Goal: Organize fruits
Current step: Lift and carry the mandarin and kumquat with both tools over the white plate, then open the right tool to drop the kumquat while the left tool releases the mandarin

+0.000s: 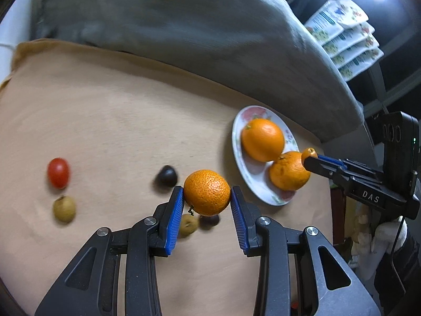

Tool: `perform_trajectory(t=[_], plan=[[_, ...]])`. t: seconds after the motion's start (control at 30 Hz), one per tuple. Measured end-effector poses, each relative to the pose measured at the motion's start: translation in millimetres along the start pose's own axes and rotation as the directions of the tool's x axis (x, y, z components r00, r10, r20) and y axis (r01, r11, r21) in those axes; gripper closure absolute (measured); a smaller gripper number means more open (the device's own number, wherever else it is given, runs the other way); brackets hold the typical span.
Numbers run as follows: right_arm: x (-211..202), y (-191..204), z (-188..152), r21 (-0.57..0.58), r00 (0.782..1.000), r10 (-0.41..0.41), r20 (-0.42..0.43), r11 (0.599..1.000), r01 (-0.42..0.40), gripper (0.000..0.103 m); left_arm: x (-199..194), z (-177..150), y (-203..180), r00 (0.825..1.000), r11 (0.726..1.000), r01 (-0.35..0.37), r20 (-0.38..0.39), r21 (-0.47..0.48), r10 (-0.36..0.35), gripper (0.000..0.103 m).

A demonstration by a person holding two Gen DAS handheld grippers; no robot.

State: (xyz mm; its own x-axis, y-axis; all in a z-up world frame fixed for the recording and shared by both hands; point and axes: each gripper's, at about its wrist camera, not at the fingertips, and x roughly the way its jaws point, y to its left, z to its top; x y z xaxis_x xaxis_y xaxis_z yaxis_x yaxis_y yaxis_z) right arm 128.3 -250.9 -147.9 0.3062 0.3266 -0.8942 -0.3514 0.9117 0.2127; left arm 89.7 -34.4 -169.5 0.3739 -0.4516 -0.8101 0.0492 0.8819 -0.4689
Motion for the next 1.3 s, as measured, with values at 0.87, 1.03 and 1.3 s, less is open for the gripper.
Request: perform_trajectory(t=[0.87,1.03,1.3], plan=[[-11,-71,9,0.102,0.999,-0.032,0.032,0.994,0.028,0.078,51,10,-93,0.992,0.94,-0.106,-0.033,0.325,0.123,0.068],[-4,-78,16,0.106,0.999,-0.027,0.024,0.994,0.025,0.078,60,10,-103,0.987,0.921,-0.132,-0.035,0.367,0.155,0.068],[8,-83,25,0.109,1.0,-0.014,0.0,0.994,0.014,0.078,68,11,-107,0.984,0.911,-0.142,-0.046,0.388,0.173,0.068]])
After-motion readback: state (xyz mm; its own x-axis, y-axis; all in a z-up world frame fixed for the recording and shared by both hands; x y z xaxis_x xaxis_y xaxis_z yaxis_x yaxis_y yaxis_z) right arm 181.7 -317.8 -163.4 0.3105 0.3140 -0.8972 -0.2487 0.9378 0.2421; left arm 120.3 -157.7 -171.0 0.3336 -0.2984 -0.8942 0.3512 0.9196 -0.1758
